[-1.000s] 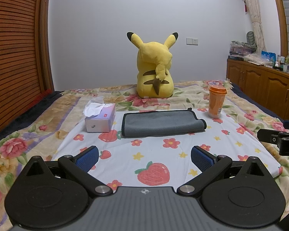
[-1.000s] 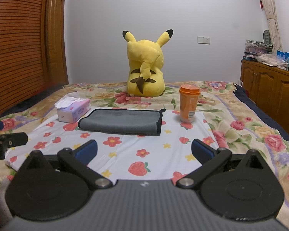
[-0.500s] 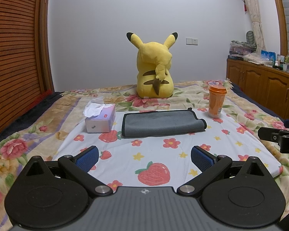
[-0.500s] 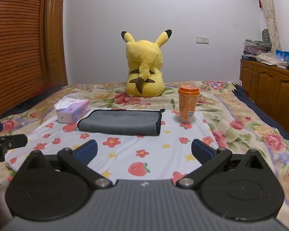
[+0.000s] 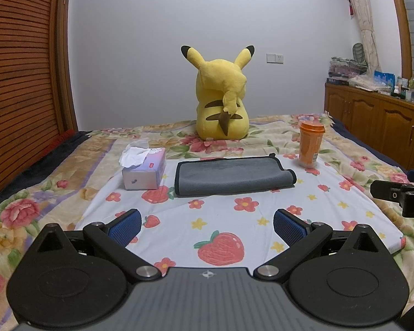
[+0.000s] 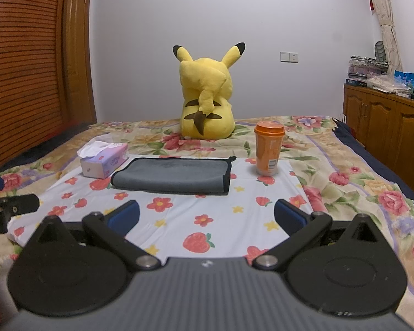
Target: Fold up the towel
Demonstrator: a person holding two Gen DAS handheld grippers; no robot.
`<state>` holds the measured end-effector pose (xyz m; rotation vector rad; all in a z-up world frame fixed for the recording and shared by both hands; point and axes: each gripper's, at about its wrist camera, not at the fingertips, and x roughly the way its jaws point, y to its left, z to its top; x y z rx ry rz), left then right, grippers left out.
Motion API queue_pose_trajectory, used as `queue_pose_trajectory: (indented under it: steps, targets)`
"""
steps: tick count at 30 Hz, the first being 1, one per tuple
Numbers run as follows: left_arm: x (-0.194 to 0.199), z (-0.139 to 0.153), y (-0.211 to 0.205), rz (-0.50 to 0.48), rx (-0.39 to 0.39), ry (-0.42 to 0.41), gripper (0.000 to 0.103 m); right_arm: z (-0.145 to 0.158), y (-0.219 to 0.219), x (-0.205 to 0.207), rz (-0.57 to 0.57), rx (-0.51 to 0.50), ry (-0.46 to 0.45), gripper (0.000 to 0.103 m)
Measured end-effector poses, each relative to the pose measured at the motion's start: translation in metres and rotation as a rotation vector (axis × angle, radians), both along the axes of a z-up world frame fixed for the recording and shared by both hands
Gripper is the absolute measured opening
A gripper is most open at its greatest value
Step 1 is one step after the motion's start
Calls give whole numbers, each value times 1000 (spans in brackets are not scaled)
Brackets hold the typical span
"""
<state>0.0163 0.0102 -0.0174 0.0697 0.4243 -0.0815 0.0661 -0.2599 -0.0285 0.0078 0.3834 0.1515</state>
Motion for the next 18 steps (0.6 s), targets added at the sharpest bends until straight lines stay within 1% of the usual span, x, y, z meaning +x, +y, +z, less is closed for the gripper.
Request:
queue_pose_trajectory:
  steps: [18]
  targets:
    - [1,0,1,1,3,-1,103,0,-1,0,1,1,0,103]
